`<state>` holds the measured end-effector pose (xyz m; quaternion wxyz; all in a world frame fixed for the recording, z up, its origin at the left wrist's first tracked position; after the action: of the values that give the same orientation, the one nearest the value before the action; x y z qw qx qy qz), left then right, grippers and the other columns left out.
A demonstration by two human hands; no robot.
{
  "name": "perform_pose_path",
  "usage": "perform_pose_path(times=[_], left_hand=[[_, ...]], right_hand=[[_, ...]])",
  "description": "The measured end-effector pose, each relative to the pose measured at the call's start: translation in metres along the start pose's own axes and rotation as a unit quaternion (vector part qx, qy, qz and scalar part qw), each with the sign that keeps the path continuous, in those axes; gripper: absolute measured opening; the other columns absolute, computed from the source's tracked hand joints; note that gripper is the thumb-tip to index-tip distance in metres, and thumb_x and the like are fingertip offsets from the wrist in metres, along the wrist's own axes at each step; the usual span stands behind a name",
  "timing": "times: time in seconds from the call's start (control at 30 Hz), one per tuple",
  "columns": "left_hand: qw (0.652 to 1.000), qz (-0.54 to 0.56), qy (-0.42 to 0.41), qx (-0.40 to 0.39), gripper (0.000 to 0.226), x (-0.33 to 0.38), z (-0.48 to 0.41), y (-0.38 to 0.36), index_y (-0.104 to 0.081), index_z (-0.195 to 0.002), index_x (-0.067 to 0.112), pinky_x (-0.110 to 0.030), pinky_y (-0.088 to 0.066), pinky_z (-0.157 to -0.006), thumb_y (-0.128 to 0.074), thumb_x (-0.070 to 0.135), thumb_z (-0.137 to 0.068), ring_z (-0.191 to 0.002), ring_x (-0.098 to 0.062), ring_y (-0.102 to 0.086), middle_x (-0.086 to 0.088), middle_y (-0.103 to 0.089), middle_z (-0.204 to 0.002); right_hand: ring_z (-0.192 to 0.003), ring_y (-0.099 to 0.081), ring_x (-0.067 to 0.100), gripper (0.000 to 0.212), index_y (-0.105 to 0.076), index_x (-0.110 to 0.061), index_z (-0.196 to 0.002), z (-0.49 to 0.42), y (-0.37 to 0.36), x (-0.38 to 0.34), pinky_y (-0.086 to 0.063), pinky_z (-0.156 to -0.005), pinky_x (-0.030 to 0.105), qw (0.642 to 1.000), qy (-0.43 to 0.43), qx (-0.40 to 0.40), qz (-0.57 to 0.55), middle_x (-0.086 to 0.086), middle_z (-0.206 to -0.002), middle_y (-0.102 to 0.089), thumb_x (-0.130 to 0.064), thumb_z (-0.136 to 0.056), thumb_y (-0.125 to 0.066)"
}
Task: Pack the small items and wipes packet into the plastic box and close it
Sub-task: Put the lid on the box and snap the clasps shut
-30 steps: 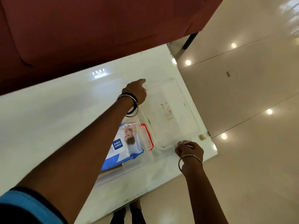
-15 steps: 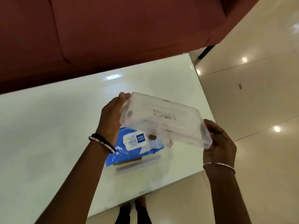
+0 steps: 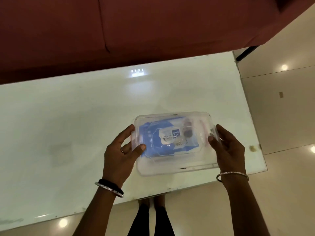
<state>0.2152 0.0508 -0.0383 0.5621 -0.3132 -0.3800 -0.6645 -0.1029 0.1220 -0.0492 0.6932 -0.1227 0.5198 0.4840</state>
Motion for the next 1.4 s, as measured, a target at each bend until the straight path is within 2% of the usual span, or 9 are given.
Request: perform_pose_path(times=[0.1, 0.23, 0.57, 0.7, 0.93, 1.03, 1.1, 1.2, 1.4], left_hand=[[0.999, -0.037, 0.009, 0.036, 0.066, -0.006, 0.003, 0.002, -0.058, -0.129, 0.025, -0.018, -0.055, -0.083, -0.078, 0.001, -0.072, -0.101, 0.006, -0.065, 0.015, -0.066, -0.115], [0.998, -0.03, 0.012, 0.056, 0.064, -0.011, 0.002, 0.001, -0.057, -0.132, 0.018, -0.034, -0.054, -0.094, -0.075, -0.004, -0.074, -0.11, -0.01, -0.063, 0.004, -0.066, -0.12], [0.995, -0.067, -0.012, 0.068, 0.056, -0.011, -0.022, 0.003, -0.057, -0.133, 0.016, -0.037, -0.051, -0.098, -0.072, 0.003, -0.08, -0.12, -0.016, -0.058, 0.0, -0.062, -0.132], [0.995, -0.072, 0.013, 0.062, 0.053, -0.023, -0.025, 0.004, -0.055, -0.133, 0.016, -0.03, -0.052, -0.091, -0.07, 0.011, -0.083, -0.116, -0.018, -0.06, -0.001, -0.062, -0.131], [0.989, -0.119, 0.043, 0.07, 0.04, -0.04, -0.02, -0.001, -0.058, -0.126, 0.015, -0.039, -0.054, -0.088, -0.06, 0.031, -0.09, -0.103, -0.018, -0.061, -0.004, -0.065, -0.118], [0.993, -0.046, 0.107, 0.024, 0.044, -0.05, -0.016, -0.011, -0.047, -0.135, 0.019, -0.04, -0.05, -0.096, -0.052, 0.035, -0.094, -0.118, -0.021, -0.055, -0.004, -0.053, -0.135], [0.984, 0.056, 0.167, -0.017, 0.05, -0.058, -0.012, -0.021, -0.038, -0.142, 0.02, -0.05, -0.044, -0.104, -0.048, 0.037, -0.096, -0.125, -0.026, -0.053, -0.008, -0.051, -0.14], [0.975, 0.086, 0.202, -0.021, 0.063, -0.063, -0.014, -0.019, -0.03, -0.147, 0.016, -0.055, -0.04, -0.107, -0.052, 0.039, -0.093, -0.127, -0.029, -0.052, -0.012, -0.053, -0.14], [0.99, 0.029, 0.12, 0.062, 0.033, -0.057, -0.019, -0.004, -0.065, -0.112, 0.011, -0.047, -0.057, -0.085, -0.063, 0.033, -0.087, -0.094, -0.03, -0.067, -0.016, -0.069, -0.101]], right_hand=[[-0.115, -0.066, 0.008, 0.052, -0.062, -0.021, -0.132, -0.004, -0.006, 0.0, -0.053, -0.097, 0.02, 0.999, 0.014, 0.008, -0.029, -0.003, -0.125, -0.069, 0.0, -0.085, -0.071], [-0.12, -0.065, 0.019, 0.051, -0.061, -0.012, -0.133, -0.013, -0.013, 0.001, -0.05, -0.105, 0.035, 0.999, 0.013, 0.017, -0.046, 0.006, -0.129, -0.067, 0.004, -0.086, -0.069], [-0.104, -0.071, 0.023, 0.042, -0.068, -0.014, -0.125, -0.018, -0.021, 0.012, -0.055, -0.098, 0.047, 0.996, -0.025, 0.061, 0.066, 0.008, -0.115, -0.074, -0.017, -0.084, -0.077], [-0.101, -0.072, 0.025, 0.04, -0.07, -0.015, -0.123, -0.02, -0.021, 0.012, -0.056, -0.096, 0.046, 0.993, -0.029, 0.065, 0.098, 0.009, -0.112, -0.075, -0.023, -0.084, -0.076], [-0.076, -0.066, 0.018, 0.04, -0.071, -0.016, -0.116, -0.03, -0.017, 0.012, -0.054, -0.071, 0.028, 0.985, -0.049, 0.035, 0.159, 0.005, -0.095, -0.071, -0.031, -0.08, -0.079], [-0.089, -0.067, 0.027, 0.048, -0.068, -0.014, -0.119, -0.035, -0.017, 0.022, -0.057, -0.087, 0.047, 0.983, -0.126, -0.029, 0.13, 0.008, -0.105, -0.072, -0.034, -0.077, -0.082], [-0.089, -0.066, 0.026, 0.058, -0.062, -0.013, -0.126, -0.037, -0.019, 0.026, -0.056, -0.082, 0.042, 0.979, -0.157, -0.053, 0.122, 0.009, -0.108, -0.069, -0.034, -0.076, -0.082], [-0.079, -0.065, 0.015, 0.06, -0.059, -0.017, -0.128, -0.035, -0.022, 0.029, -0.053, -0.08, 0.04, 0.976, -0.187, -0.06, 0.091, 0.008, -0.106, -0.068, -0.035, -0.076, -0.082], [-0.077, -0.064, 0.02, 0.045, -0.071, -0.017, -0.109, -0.026, -0.025, 0.041, -0.054, -0.082, 0.041, 0.978, -0.197, -0.045, 0.044, 0.004, -0.09, -0.071, -0.043, -0.073, -0.081]])
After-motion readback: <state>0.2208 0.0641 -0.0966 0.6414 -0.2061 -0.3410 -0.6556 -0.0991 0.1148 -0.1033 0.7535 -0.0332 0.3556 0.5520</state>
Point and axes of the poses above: each hand's wrist, its own z-axis away from the middle knuckle, its own y-axis out of the back of the hand, x = y × z, the point moved 7 cm from there along -z, towards the middle knuckle
